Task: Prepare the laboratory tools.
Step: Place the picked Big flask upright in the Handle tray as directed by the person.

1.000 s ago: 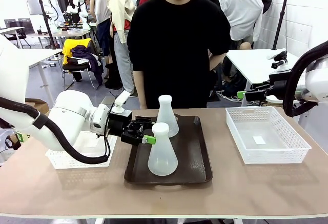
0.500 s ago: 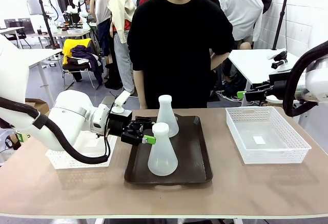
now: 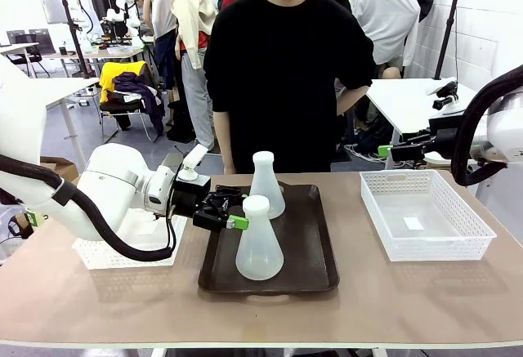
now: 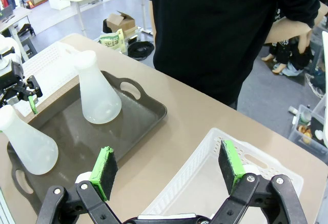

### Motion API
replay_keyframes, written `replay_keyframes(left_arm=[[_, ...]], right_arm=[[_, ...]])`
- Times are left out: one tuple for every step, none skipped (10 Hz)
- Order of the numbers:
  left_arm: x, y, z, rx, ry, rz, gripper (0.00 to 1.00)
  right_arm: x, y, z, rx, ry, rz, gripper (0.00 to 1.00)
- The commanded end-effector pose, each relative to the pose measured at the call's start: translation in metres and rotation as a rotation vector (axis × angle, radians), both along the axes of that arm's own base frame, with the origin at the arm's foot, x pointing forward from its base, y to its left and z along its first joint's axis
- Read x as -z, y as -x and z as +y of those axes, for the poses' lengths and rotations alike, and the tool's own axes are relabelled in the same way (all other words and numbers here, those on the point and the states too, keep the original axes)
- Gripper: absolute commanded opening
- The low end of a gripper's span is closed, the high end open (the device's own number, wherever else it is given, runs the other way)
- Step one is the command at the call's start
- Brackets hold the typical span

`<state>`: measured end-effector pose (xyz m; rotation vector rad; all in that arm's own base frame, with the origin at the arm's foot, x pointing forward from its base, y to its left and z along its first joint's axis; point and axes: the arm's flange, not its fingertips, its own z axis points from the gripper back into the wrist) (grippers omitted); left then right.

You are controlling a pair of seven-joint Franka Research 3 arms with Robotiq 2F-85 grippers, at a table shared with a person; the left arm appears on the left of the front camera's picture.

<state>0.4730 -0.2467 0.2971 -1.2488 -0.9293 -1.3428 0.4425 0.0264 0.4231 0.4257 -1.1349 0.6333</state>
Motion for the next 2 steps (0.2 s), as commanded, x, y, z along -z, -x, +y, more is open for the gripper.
replay_keyframes(left_arm=[[-0.0011,-0.0007,-0.0010,-0.002,0.007,-0.014,1.00],[-0.0011,-0.0007,-0.0010,-0.002,0.007,-0.014,1.00]], right_arm=[[0.0012,0.0012,-0.0003,0.002,0.003,0.006,1.00],[0.0012,0.0012,-0.0003,0.002,0.003,0.006,1.00]])
